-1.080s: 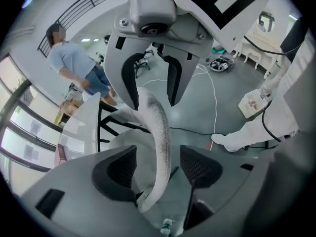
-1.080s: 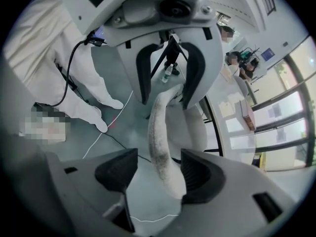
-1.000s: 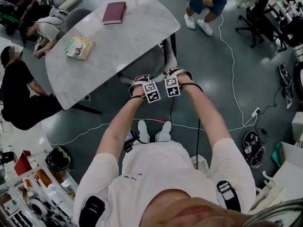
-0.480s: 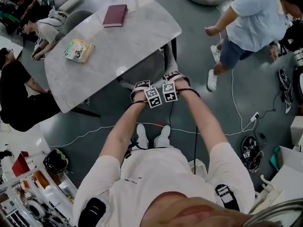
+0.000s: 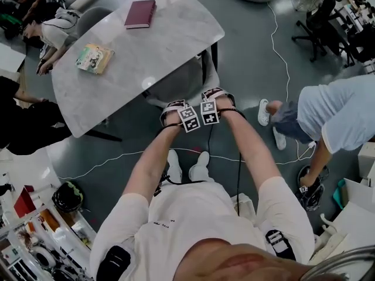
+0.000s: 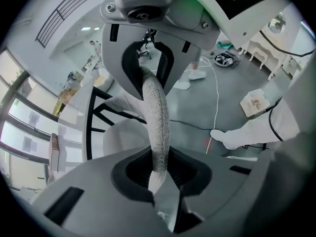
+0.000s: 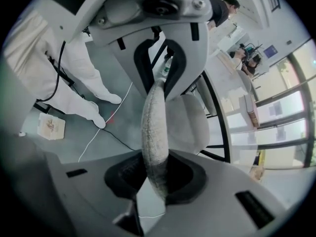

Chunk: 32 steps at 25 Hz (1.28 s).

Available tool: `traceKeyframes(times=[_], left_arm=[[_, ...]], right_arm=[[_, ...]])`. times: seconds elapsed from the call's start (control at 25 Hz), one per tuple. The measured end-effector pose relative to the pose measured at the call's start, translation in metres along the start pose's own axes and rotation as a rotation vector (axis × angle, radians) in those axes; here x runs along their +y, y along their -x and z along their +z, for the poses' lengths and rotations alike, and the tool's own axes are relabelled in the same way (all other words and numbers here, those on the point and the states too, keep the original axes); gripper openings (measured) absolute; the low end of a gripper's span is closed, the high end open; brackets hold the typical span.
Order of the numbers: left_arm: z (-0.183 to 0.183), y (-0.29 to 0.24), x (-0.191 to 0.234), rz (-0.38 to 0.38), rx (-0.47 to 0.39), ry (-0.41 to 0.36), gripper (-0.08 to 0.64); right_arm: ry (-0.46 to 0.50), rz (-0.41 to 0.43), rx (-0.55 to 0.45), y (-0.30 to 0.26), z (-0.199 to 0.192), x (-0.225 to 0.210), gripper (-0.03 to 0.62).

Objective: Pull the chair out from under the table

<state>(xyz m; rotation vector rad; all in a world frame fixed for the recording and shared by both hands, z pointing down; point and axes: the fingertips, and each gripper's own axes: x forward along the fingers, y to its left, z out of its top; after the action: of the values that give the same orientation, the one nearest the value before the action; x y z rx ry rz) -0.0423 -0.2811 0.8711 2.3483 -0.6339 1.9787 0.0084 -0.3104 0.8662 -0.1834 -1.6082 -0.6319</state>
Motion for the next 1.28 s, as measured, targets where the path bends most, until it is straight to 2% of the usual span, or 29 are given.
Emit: traceKeyframes(times=[0.84,1.28], left_arm=[[0.004,0.012,-0.025,-0.004,0.009,0.009,0.071],[0.021,0.023,-0.065,-0.031,0.004,0.027,0.071]], right_arm=[[-0.010,0.044,-0.020,0.015,0.005,0.037,0.083],[0.020,0.060,-0.029,0.029,-0.001,0.077,0.083]])
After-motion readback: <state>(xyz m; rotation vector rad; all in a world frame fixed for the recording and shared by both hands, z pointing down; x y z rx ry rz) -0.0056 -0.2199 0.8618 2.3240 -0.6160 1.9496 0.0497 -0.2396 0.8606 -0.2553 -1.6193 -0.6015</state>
